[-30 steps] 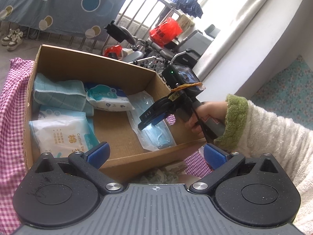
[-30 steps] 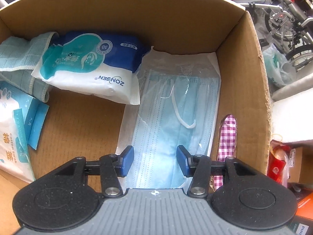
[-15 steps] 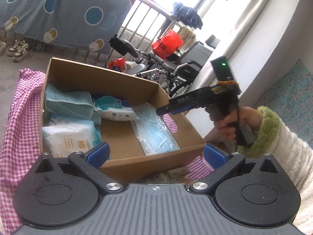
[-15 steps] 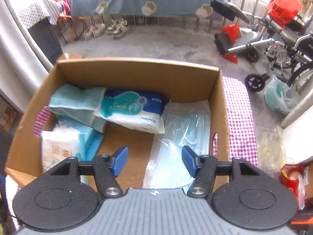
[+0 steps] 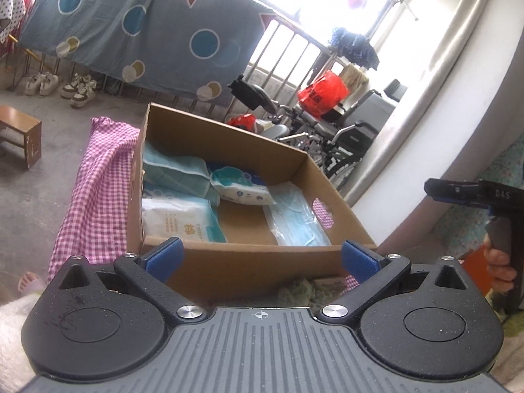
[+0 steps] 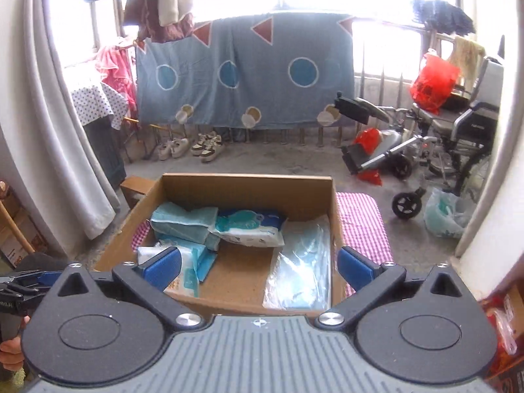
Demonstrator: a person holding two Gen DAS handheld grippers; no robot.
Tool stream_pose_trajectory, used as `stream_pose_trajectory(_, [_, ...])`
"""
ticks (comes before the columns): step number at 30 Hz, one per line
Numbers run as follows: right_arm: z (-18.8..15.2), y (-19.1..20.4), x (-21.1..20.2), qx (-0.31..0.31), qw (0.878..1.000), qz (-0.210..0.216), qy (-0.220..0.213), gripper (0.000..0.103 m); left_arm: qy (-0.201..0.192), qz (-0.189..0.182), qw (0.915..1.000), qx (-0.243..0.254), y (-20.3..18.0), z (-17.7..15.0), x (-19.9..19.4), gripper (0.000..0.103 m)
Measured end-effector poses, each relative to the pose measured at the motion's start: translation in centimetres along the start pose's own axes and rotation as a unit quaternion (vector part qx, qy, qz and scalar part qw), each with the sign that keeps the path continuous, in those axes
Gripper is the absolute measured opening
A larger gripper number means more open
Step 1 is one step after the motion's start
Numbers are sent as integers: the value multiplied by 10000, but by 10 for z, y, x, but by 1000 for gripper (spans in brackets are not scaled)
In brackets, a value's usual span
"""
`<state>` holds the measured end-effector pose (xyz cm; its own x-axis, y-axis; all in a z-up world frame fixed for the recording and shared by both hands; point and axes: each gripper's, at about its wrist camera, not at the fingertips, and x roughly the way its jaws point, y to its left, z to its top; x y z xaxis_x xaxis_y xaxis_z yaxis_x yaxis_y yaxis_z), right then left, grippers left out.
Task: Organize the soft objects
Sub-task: 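Reach the right gripper toward the pink plush toy, then grasp the pink plush toy with the right gripper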
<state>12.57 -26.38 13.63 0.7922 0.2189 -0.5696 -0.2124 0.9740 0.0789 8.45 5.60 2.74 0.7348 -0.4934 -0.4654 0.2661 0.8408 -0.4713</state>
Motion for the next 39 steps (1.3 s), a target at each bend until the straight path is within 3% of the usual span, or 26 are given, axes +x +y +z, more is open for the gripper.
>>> stream_pose_trajectory(4, [-39,-19,-1,716,9957,-553,190,103,222,31,9997,-80,-4,-6,8,103])
stream_pose_trajectory(7, [-72,-41,2,1150,9912,-610,245,103,318,-73,9995,28,-13,-14,15,103])
stream_pose_trajectory(10, [-113,-63,-1,1747,9838,-388,100,103,554,-123,9976,396,-32,-23,30,103])
stream_pose_trajectory(12, [-137,-74,1,2132,9769,-104,137,103,817,-364,9935,701,-48,-33,44,103])
stream_pose_trajectory(15, [-161,-90,9,2658,9635,208,241,103,1307,-591,9817,1252,-76,-52,69,103])
stream_pose_trajectory(19, [-175,-97,27,2881,9547,564,492,103,1888,-531,9593,2031,-110,-78,104,102])
stream_pose_trajectory(23, [-182,-97,43,3003,9473,901,657,97,2281,-689,9448,2250,-127,-93,130,101])
stream_pose_trajectory(30, [-193,-101,71,3155,9354,1253,992,85,2756,-724,9362,2055,-130,-102,161,94])
stream_pose_trajectory(33, [-197,-105,81,3331,9269,1373,1054,80,2830,-734,9338,2062,-133,-102,169,94])
stream_pose_trajectory(35, [-201,-111,87,3582,9145,1540,1083,77,2828,-686,9337,2086,-134,-102,174,94])
stream_pose_trajectory(39, [-203,-116,82,3711,9091,1522,1128,76,2817,-710,9342,2071,-137,-100,174,93])
